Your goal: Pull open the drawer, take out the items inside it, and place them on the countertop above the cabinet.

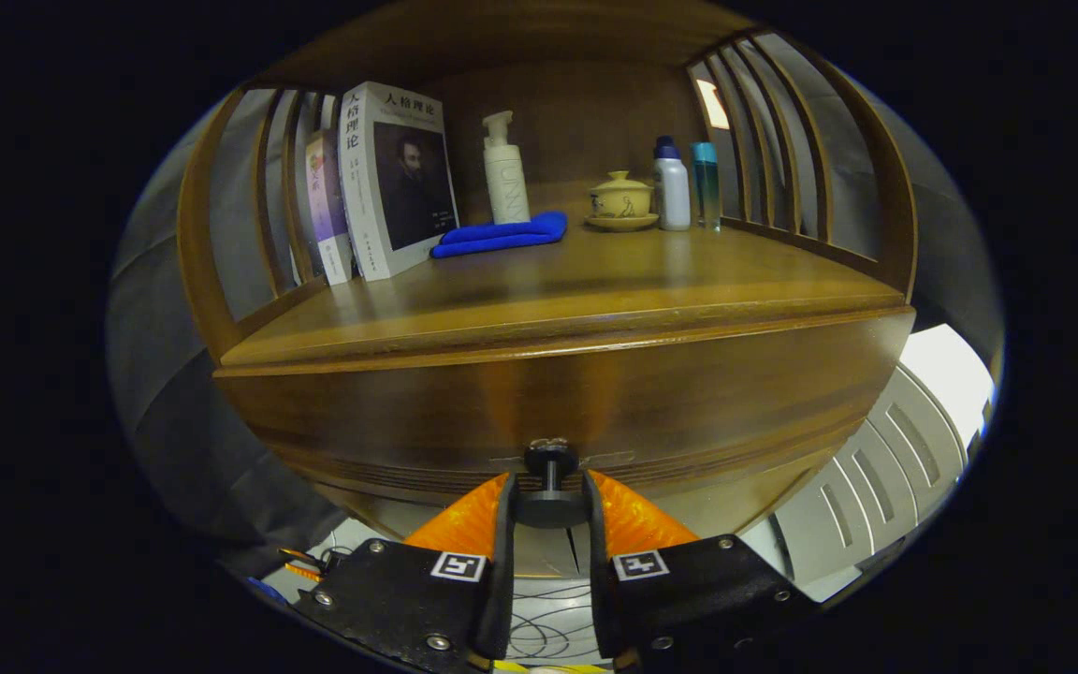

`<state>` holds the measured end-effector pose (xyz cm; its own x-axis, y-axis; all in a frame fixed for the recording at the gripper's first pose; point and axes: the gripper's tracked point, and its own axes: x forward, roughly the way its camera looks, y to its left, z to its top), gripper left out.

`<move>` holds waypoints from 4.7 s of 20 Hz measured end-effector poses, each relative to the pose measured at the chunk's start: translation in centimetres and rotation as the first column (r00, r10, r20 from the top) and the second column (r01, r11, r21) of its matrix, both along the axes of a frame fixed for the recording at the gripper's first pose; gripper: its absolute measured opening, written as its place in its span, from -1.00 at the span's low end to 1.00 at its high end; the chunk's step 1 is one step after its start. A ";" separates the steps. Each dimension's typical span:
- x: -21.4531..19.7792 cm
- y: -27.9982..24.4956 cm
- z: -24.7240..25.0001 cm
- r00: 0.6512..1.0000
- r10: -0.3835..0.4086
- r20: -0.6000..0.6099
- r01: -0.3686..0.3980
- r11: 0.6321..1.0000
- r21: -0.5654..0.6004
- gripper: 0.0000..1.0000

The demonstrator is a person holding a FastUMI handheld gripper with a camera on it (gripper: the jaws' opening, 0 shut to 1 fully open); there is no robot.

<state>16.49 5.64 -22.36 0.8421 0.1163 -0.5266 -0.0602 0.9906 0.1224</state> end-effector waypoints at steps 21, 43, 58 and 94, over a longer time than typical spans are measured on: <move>-14.3 -0.5 0.6 0.995 0.061 -0.080 -0.062 0.998 -0.008 -0.30; -15.1 0.3 11.7 0.967 0.256 0.003 -0.256 0.966 -0.019 0.91; -4.1 0.6 5.9 0.926 0.165 -0.340 -0.173 0.985 0.006 0.91; -6.3 -0.3 -3.4 0.724 0.053 -0.688 -0.052 0.998 0.022 -0.16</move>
<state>10.19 5.33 -25.80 0.2413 0.1498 -0.9588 -0.0110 0.9884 0.1517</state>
